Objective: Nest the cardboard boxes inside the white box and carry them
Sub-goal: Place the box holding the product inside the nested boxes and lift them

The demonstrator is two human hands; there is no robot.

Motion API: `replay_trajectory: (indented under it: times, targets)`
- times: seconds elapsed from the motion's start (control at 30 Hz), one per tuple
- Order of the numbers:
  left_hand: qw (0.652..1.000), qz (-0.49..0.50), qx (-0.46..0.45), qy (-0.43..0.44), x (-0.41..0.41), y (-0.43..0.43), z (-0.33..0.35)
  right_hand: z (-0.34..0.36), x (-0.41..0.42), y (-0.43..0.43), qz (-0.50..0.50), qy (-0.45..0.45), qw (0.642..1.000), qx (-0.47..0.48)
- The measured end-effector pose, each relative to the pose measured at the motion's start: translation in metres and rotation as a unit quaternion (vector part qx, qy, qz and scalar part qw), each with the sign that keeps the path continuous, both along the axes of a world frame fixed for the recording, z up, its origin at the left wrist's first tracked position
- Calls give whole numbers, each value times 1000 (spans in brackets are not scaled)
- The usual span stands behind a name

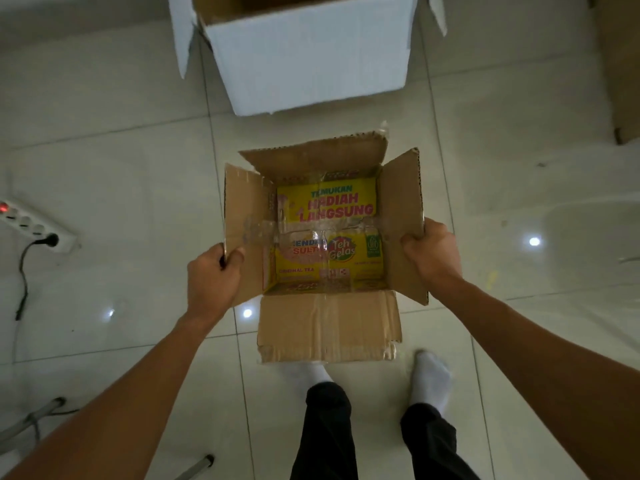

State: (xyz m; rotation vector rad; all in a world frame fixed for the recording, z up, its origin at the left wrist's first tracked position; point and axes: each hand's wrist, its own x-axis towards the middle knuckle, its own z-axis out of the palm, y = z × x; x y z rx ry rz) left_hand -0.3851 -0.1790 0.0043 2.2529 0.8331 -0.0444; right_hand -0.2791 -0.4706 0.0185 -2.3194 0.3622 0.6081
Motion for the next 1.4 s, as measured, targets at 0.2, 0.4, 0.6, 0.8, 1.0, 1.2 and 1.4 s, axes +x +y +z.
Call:
replay_trajectory:
  times: [0.2,0.4,0.6,0.8,1.0,1.2,1.4]
  targets:
    - [995,58,-7,-84,28,-19,80,74,41,2,36,-62,997,12]
    - [985,75,20,-156,80,-20,160,155,97,0,37,-107,993,24]
    - [970,91,17,-226,157,8,217,217,182,19,44,-163,985,29]
    - [963,67,31,-259,253,52,242,242,275,64,13,-206,978,23]
    - [960,56,40,-271,334,84,239,242,349,106,10,-237,971,40]
    - [965,53,48,-254,382,95,207,206,397,128,21,-222,973,55]
    - [969,56,62,-234,412,104,169,161,431,137,32,-195,979,55]
